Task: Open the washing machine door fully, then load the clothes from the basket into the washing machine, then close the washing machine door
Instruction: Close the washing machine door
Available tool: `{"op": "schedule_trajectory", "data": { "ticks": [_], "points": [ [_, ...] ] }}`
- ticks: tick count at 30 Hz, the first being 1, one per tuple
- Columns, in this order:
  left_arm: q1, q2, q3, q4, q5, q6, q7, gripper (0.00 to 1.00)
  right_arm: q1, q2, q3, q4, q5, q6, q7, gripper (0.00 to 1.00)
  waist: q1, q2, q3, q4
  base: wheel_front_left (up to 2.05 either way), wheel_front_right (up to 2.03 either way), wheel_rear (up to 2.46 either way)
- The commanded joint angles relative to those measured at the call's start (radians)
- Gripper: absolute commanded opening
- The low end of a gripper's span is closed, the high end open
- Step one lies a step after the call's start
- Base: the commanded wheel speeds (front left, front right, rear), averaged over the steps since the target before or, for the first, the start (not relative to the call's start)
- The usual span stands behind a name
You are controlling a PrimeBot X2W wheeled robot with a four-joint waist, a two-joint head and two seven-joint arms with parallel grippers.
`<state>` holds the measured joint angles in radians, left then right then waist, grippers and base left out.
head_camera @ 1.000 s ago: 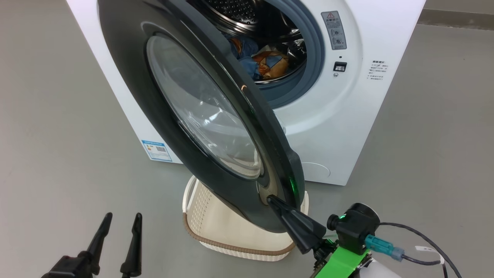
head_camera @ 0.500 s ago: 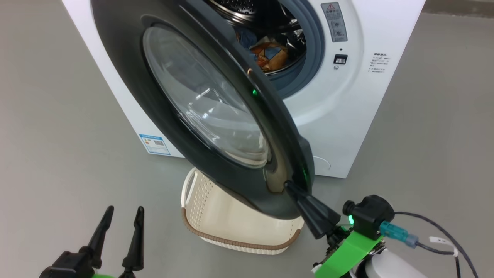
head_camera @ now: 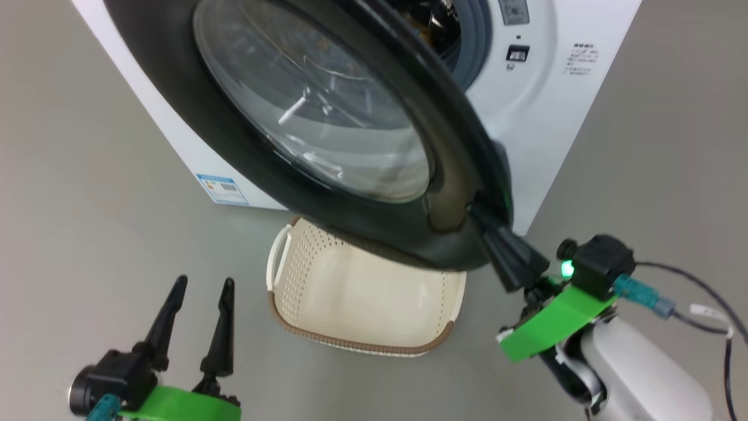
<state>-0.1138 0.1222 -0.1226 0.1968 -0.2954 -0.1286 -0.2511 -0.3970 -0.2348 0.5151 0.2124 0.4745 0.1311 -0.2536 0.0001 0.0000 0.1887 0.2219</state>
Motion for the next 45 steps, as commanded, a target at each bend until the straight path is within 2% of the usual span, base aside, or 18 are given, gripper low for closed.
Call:
{"op": "schedule_trajectory", "data": {
  "ticks": [1, 26, 45],
  "points": [
    [-0.041, 0.012, 0.031, -0.03, 0.016, -0.002, -0.011, 1.0, -0.033, -0.007, -0.006, -0.015, -0.006, 0.0, -0.008, 0.0, -0.0001, 0.0, 0.028, -0.001, 0.0, 0.0, 0.0],
    [-0.177, -0.033, -0.036, -0.069, 0.026, -0.002, -0.011, 1.0, -0.273, -0.057, -0.15, 0.066, -0.004, 0.0, -0.008, 0.0, -0.0001, 0.0, 0.209, 0.055, 0.0, 0.0, 0.0],
    [-0.247, -0.053, -0.077, -0.083, 0.026, -0.002, -0.011, 1.0, -0.412, -0.053, -0.27, 0.103, -0.021, 0.0, -0.008, 0.0, -0.0001, 0.0, 0.298, 0.089, 0.0, 0.0, 0.0]
  ]
}}
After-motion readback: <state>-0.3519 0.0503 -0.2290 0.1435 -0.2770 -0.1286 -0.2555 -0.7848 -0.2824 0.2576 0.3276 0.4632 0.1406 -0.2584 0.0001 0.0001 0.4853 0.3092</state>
